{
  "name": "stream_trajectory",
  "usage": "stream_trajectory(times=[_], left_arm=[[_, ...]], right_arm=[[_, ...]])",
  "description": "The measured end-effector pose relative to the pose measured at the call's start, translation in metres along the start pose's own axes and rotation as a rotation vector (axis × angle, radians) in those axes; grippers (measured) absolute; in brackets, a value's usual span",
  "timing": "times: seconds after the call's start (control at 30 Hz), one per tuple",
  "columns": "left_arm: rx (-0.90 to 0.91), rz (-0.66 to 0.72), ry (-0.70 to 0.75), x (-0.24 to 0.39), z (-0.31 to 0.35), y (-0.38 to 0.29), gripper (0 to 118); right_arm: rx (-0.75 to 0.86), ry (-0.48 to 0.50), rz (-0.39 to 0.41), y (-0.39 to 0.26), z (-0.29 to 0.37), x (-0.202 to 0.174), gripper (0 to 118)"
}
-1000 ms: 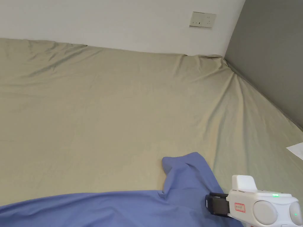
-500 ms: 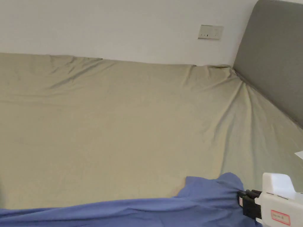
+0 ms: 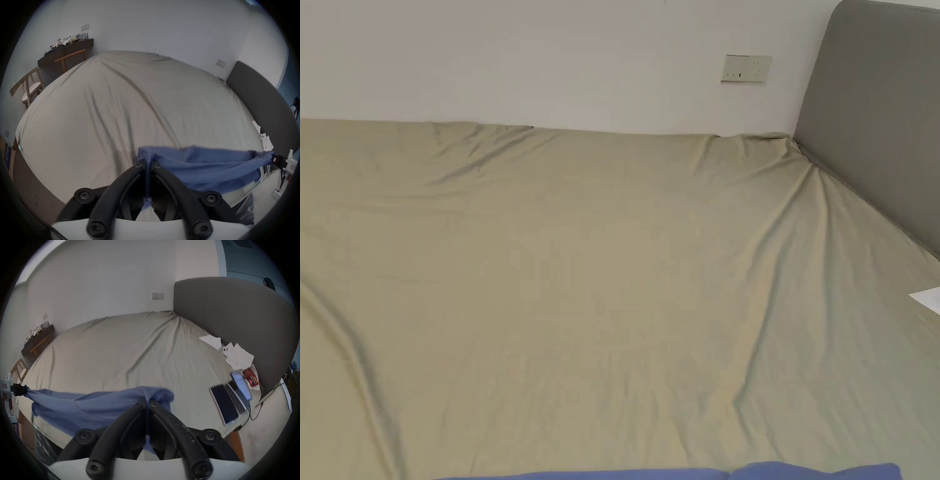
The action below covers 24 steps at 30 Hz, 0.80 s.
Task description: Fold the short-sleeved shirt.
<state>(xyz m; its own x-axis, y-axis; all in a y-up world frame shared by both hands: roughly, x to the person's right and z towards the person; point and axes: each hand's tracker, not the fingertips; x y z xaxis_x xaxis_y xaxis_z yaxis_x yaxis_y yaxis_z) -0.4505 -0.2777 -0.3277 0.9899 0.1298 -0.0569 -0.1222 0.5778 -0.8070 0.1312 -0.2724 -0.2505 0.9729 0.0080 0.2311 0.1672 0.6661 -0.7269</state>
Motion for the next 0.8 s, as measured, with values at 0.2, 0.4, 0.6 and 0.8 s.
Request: stream_trajectory(times=[0.2, 0.4, 0.6, 0.8], left_arm=[[-0.069, 0.002, 0.060, 0.001, -0.030, -0.027, 5], [-0.113, -0.018, 0.075, 0.002, -0.057, -0.040, 8], [0.120, -0.041, 0.067, 0.006, -0.047, -0.077, 22], [0.113, 0.055, 0.038, 0.000, 0.002, -0.061, 68]], right_arm=[[-0.138, -0.016, -0.069, -0.042, -0.040, 0.009, 5], [-0.144, -0.046, -0.090, -0.059, -0.061, 0.008, 14], [-0.131, -0.180, -0.098, -0.058, -0.039, 0.015, 49], [0.170, -0.159, -0.161, -0.039, 0.047, 0.030, 79]])
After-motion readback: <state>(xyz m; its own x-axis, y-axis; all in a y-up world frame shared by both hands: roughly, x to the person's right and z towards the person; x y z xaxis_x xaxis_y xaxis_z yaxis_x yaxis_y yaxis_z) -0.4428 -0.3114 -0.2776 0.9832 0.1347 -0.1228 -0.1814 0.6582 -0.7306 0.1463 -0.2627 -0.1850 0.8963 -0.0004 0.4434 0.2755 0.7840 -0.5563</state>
